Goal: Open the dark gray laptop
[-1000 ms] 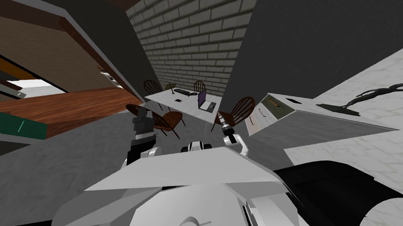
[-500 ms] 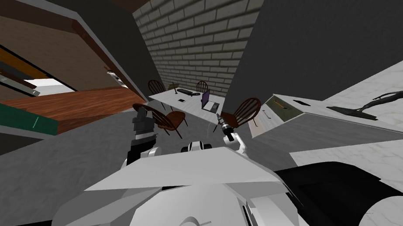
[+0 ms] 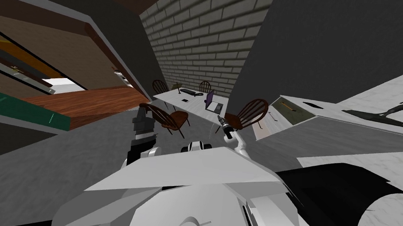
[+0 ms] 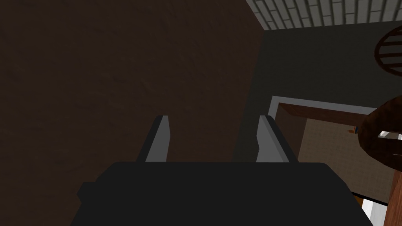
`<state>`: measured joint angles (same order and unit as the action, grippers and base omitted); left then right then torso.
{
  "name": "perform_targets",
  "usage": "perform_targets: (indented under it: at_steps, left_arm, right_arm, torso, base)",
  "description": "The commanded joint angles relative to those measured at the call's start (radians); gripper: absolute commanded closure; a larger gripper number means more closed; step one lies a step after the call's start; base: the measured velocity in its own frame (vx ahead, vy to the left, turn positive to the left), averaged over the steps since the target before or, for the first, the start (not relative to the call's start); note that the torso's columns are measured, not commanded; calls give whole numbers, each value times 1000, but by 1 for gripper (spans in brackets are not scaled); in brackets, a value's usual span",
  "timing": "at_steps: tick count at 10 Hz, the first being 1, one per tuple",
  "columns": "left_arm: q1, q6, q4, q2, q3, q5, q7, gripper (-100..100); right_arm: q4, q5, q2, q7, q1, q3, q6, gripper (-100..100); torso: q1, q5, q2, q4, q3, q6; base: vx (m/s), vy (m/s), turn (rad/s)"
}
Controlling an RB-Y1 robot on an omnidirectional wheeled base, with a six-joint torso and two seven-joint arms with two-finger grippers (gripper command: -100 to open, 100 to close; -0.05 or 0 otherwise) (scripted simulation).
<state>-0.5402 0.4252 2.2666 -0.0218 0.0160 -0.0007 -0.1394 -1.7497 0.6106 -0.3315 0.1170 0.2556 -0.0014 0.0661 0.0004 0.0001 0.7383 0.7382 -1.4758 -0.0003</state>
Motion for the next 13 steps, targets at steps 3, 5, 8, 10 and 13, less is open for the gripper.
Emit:
perform_targets:
  at_steps: [3, 5, 8, 10, 13]
  left_arm:
    - [0, 0, 0, 0, 0, 0, 0, 0]
    - [0, 0, 0, 0, 0, 0, 0, 0]
    - [0, 0, 0, 0, 0, 0, 0, 0]
    - [0, 0, 0, 0, 0, 0, 0, 0]
    - [0, 0, 0, 0, 0, 0, 0, 0]
  right_arm:
    - [93, 119, -33, 21, -63, -4, 111, -100]
    - [144, 171, -45, 30, -91, -4, 151, -100]
    - [205, 232, -56, 38, -119, -5, 191, -100]
    - [278, 304, -77, 53, -175, -4, 257, -100]
    - [340, 359, -88, 60, -203, -2, 310, -100]
  torso:
    - [-1, 0, 0, 0, 0, 0]
    - [0, 0, 1, 0, 0, 1]
    - [-1, 0, -2, -1, -1, 0]
    - [0, 0, 0, 0, 0, 0]
    - [-3, -1, 2, 0, 1, 1]
  base:
    - [35, 78, 78]
    - [24, 90, 98]
    - [43, 69, 72]
    - [55, 95, 148]
    - [30, 68, 61]
